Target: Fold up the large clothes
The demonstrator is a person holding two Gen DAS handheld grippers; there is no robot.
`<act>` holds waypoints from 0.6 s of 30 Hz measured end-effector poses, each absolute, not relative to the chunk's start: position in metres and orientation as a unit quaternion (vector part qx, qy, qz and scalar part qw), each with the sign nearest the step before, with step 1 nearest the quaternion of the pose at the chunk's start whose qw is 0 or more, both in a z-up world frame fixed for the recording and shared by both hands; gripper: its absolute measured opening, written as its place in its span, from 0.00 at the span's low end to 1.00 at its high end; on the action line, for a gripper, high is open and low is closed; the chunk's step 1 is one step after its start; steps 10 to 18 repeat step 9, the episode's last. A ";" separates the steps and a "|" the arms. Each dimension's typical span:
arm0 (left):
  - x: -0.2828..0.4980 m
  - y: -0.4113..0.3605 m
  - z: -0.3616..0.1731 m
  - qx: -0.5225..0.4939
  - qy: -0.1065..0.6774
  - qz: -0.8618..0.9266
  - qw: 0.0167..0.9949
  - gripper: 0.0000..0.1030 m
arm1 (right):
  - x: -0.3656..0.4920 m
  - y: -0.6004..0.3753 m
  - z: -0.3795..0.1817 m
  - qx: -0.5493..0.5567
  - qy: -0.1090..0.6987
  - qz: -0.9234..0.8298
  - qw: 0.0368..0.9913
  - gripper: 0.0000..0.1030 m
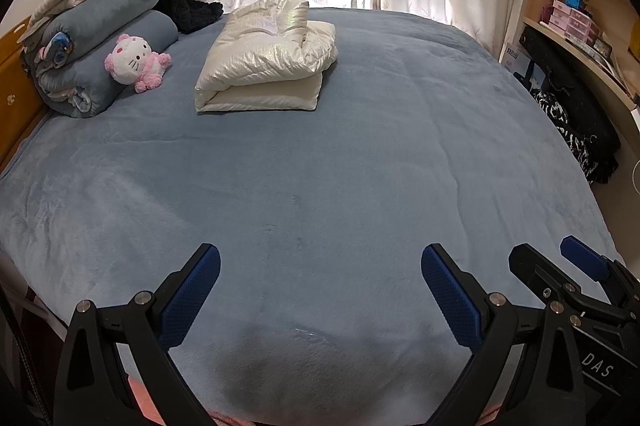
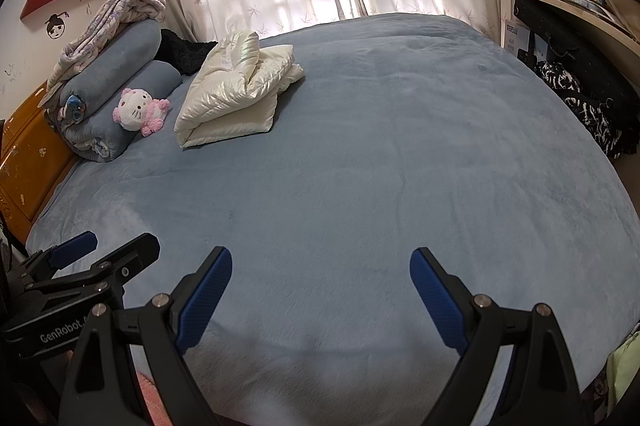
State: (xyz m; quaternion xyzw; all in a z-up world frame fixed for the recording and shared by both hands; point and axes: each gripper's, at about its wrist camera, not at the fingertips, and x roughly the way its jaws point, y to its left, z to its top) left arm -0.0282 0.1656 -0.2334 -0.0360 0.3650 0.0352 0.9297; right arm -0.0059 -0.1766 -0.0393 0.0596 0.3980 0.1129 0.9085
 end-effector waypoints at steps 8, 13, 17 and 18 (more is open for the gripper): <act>-0.031 0.168 -0.235 -0.039 0.370 0.034 0.927 0.96 | -0.006 -0.176 -0.039 0.060 0.399 0.112 0.908 0.88; -0.031 0.169 -0.235 -0.038 0.371 0.034 0.927 0.96 | -0.006 -0.177 -0.039 0.060 0.399 0.112 0.908 0.89; -0.031 0.169 -0.235 -0.038 0.371 0.034 0.927 0.96 | -0.006 -0.177 -0.039 0.060 0.399 0.112 0.908 0.89; -0.031 0.169 -0.235 -0.038 0.371 0.034 0.927 0.96 | -0.006 -0.177 -0.039 0.060 0.399 0.112 0.908 0.89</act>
